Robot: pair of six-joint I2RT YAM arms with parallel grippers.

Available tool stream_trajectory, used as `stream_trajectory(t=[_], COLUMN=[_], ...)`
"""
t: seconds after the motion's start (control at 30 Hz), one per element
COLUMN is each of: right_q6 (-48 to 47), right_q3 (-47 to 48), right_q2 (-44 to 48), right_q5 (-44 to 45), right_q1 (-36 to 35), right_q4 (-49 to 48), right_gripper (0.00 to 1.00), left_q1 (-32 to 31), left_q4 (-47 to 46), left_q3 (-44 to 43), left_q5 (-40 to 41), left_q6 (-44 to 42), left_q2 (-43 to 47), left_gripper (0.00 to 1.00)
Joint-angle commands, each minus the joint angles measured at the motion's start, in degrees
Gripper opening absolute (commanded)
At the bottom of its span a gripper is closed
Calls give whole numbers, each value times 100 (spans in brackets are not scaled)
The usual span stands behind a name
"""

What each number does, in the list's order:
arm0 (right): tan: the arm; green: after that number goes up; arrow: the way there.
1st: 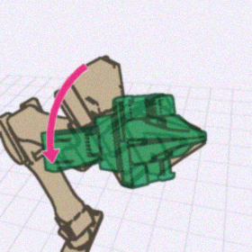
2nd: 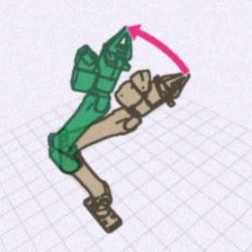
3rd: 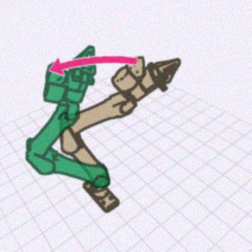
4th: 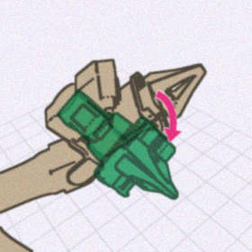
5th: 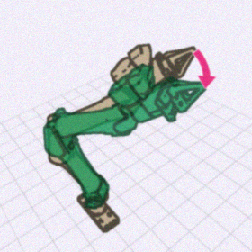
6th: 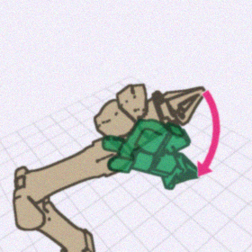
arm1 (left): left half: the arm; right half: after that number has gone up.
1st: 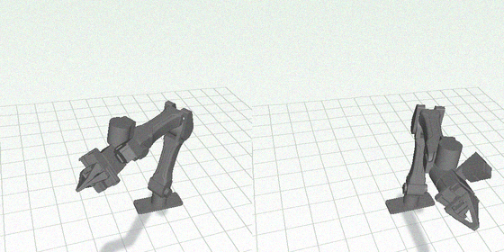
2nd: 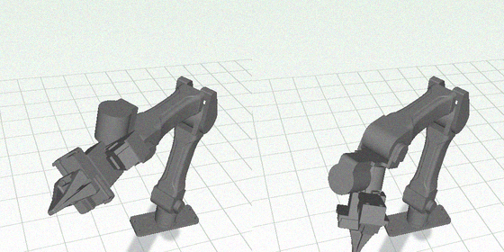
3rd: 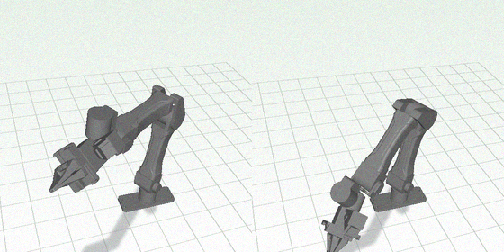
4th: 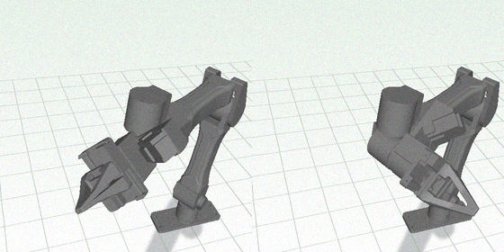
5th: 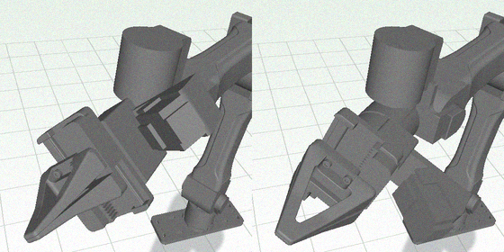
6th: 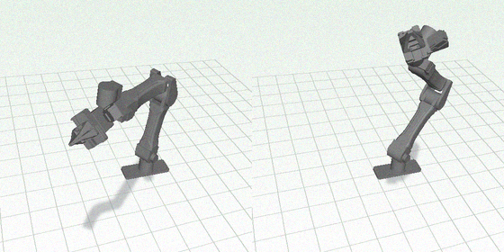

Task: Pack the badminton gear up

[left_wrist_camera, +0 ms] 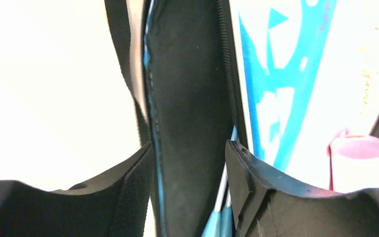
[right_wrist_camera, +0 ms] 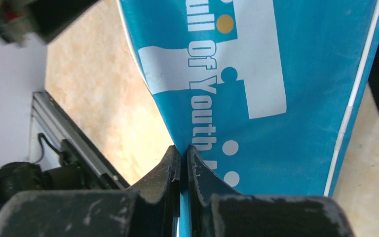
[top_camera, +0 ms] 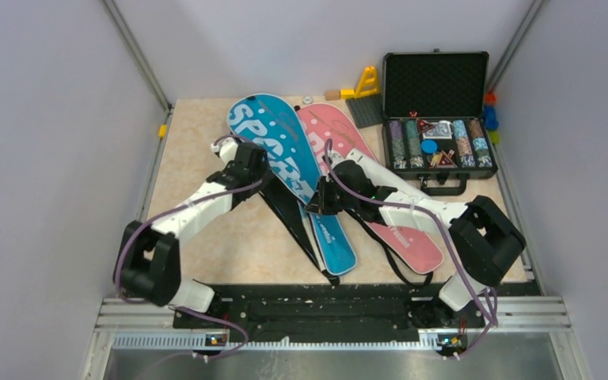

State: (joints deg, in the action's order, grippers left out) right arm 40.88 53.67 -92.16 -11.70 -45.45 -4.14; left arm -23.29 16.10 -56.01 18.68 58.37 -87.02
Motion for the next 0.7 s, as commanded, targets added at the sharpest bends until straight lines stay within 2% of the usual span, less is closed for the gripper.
stream_trajectory(t=[0.0, 0.13, 0.2, 0.23, 0.4, 0.57, 0.67], right_q6=[-737, -1315, -1727, -1966, -2845, -3200, -3278], right_q3=[331, 329, 406, 501, 972, 964, 771], right_q2=[152, -23, -72, -88, -256, -290, -184], right_q5=[171, -177, 84, 497, 2005, 2716, 2850], right_q1=[16, -41, -222, -447, -1080, -1326, -1338], right_q4=[315, 405, 741, 899, 1576, 1602, 1594], right_gripper=[8, 14, 20, 24, 46, 65, 71], left_q1=[13, 161, 325, 462, 1375, 2246, 2772], left_q4=[710, 1911, 1987, 1855, 724, -323, -920], left_q3=[426, 573, 712, 807, 1072, 842, 568], left_q5=[718, 1906, 2301, 2306, 1017, -811, -1893], left_q6=[-654, -292, -233, -343, -1042, -1508, -1554], left_q2=[1116, 1919, 2335, 2527, 2752, 1790, 950], left_gripper=[60, 66, 71, 75, 98, 99, 99])
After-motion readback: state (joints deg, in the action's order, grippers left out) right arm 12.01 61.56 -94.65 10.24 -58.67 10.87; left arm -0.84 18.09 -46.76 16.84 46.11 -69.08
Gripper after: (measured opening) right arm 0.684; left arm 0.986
